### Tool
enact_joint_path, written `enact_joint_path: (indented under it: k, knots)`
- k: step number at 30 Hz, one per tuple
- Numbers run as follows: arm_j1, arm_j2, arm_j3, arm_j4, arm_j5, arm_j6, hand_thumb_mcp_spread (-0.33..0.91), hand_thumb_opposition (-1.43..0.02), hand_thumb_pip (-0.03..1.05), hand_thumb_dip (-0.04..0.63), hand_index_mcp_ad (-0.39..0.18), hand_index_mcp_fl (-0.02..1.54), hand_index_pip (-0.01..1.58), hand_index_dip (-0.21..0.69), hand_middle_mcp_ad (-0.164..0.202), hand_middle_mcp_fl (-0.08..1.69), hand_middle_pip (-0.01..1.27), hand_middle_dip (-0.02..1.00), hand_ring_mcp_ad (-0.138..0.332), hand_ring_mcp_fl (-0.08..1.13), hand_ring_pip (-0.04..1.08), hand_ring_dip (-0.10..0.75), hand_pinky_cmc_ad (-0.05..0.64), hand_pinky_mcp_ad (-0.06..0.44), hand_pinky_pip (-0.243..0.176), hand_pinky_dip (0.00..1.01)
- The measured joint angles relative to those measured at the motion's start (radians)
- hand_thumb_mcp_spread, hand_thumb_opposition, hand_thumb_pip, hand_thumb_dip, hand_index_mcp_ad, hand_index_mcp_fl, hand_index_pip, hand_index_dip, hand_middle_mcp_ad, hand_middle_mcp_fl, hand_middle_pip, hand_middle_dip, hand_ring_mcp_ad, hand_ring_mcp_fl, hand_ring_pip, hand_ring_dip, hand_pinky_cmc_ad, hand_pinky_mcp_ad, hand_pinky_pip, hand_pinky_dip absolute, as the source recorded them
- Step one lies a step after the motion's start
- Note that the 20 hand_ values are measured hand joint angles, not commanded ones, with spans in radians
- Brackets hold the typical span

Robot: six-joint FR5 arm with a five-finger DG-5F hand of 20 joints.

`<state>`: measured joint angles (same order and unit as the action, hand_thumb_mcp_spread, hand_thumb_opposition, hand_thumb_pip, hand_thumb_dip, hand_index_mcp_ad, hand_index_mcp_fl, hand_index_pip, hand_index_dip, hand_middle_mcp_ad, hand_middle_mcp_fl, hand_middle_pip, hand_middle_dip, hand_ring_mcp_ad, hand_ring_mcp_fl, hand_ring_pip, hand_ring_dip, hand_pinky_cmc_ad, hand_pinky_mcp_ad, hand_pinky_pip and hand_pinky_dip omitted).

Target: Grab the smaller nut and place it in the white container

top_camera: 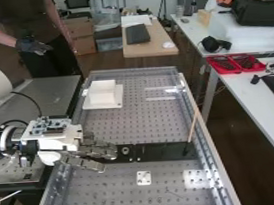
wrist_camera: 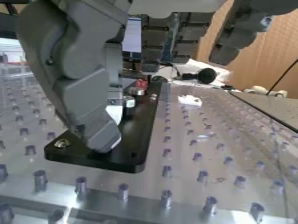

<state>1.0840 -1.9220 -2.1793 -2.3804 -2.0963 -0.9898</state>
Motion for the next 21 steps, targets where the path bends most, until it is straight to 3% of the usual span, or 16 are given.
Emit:
enact_joint_path:
  k: [16, 21]
  knots:
    - [0.001, 0.003, 0.002, 0.006, -0.006, 0.003, 0.47, -0.99, 0.62, 0.251, -0.29, 0.33, 1.49, 0.169, -0.021, 0.12, 0.14, 0.27, 0.028, 0.0, 0.12, 0.108, 0.278, 0.168, -0.042, 0.16]
    - [0.001, 0.005, 0.004, 0.007, -0.006, 0.005, 0.58, -1.01, 0.62, 0.251, -0.304, 0.37, 1.49, 0.173, -0.024, 0.12, 0.14, 0.27, 0.028, 0.0, 0.12, 0.108, 0.291, 0.171, -0.026, 0.16]
